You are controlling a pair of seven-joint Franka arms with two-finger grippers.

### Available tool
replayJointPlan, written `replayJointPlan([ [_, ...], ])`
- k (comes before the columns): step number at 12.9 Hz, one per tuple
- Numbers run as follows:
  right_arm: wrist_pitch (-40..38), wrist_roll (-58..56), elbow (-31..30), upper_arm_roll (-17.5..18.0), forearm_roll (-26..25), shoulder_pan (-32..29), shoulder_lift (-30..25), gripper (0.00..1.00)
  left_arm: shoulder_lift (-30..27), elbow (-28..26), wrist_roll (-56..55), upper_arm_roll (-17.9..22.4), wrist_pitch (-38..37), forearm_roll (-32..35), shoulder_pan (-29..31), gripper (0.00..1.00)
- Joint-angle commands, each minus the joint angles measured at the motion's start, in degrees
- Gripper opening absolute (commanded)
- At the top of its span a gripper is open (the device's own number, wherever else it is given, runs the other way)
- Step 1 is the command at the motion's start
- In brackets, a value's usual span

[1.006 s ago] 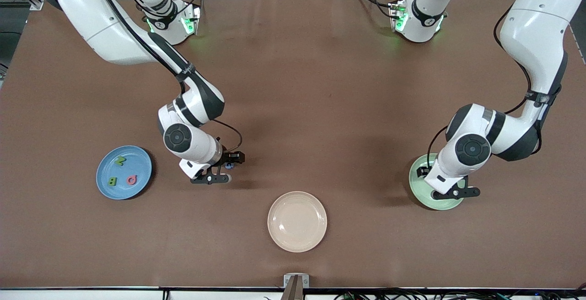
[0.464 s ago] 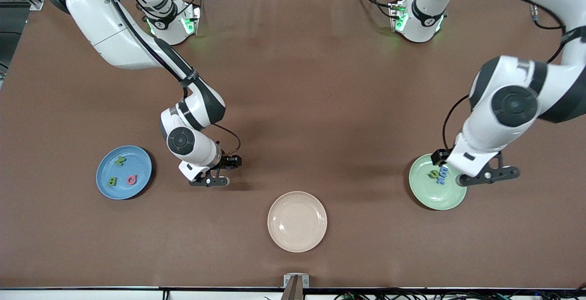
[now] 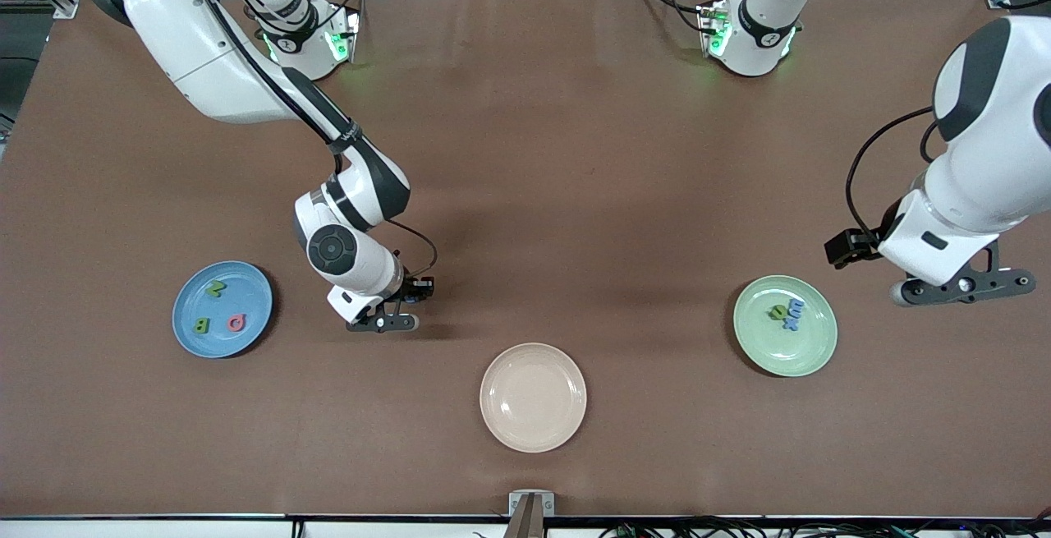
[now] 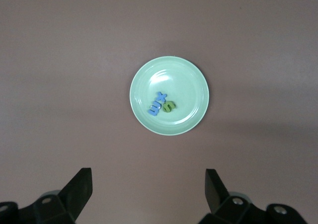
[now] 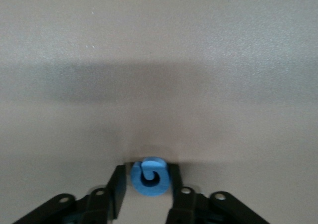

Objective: Sort uppercase to blue plate, lowercase to green plate
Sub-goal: 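Withdraw the left gripper while the right gripper carries the blue o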

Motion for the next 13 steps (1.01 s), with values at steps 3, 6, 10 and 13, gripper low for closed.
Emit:
replayJointPlan([
  [3, 0.2, -0.2, 0.1, -0.6, -1.8, -0.2, -0.3, 0.10, -3.2, -0.3, 2.8, -0.2, -2.6, -3.3, 2.2, 1.00],
  [6, -4.0, -7.7, 2.5, -1.4, -3.1, -4.2, -1.7, 0.06, -5.3, -0.3, 3.4, -0.2, -4.6, -3.8, 2.3, 1.00],
  [10, -7.7, -28.9, 4.4, -1.3, -3.1, -15.4, -3.0, 0.06, -7.4, -0.3, 8.0, 0.1, -5.6, -4.3, 3.0, 1.00],
  [13, -10.4, -42.9, 4.4, -1.0, -2.7, -23.2, -3.1, 0.07, -11.3, -0.5, 10.8, 9.5, -8.1, -10.2, -3.4, 1.00],
])
